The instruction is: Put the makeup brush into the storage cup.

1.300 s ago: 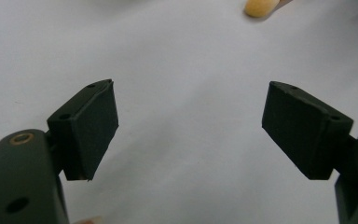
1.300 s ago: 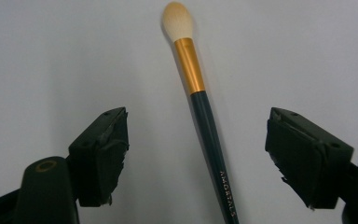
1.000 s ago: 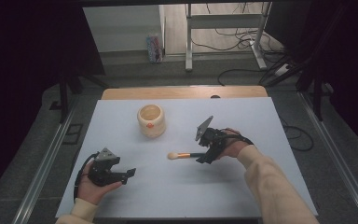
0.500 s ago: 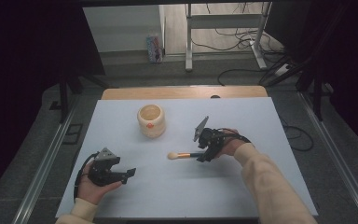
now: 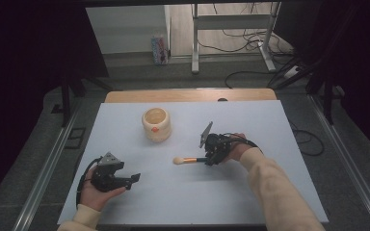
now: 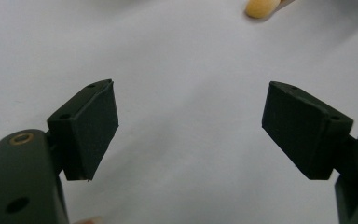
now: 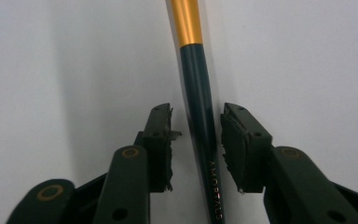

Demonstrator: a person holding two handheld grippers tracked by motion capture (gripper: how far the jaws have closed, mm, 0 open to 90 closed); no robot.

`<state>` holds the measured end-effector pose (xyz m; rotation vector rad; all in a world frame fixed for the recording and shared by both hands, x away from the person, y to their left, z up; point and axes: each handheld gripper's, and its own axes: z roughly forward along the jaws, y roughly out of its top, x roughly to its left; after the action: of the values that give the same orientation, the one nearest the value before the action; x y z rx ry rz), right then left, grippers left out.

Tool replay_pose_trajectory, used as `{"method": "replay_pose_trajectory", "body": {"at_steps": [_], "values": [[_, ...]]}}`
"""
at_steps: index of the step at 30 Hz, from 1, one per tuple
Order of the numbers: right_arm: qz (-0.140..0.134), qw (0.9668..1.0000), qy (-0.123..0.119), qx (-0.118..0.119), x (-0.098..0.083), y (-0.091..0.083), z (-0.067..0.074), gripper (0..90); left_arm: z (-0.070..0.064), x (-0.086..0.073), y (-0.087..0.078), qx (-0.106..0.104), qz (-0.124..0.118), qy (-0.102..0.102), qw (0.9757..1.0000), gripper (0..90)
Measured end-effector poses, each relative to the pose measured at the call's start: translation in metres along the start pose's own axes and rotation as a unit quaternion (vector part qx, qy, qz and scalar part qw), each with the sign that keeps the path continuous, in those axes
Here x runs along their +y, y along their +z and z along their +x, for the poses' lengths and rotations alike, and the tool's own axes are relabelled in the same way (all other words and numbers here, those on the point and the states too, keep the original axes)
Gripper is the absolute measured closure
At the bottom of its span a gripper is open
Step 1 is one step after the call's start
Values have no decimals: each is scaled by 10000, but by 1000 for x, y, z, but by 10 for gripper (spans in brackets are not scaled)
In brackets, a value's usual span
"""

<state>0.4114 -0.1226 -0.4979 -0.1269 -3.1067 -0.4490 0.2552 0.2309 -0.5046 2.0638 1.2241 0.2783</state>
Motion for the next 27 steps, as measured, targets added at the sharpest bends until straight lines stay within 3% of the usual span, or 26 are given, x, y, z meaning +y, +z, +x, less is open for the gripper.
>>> {"method": "replay_pose_trajectory", "body": {"at_steps": [7,14,27], "values": [[33,9999,-92,-43,1,0,-2,727,0,0,0,-3,2,15,10000,194],[275,9989,-389,-41,8,1,1,791,0,0,0,9,3,5,10000,194],[349,9977,-573,-96,10,1,3,801,0,0,-1,15,-4,-3,10000,194]]}}
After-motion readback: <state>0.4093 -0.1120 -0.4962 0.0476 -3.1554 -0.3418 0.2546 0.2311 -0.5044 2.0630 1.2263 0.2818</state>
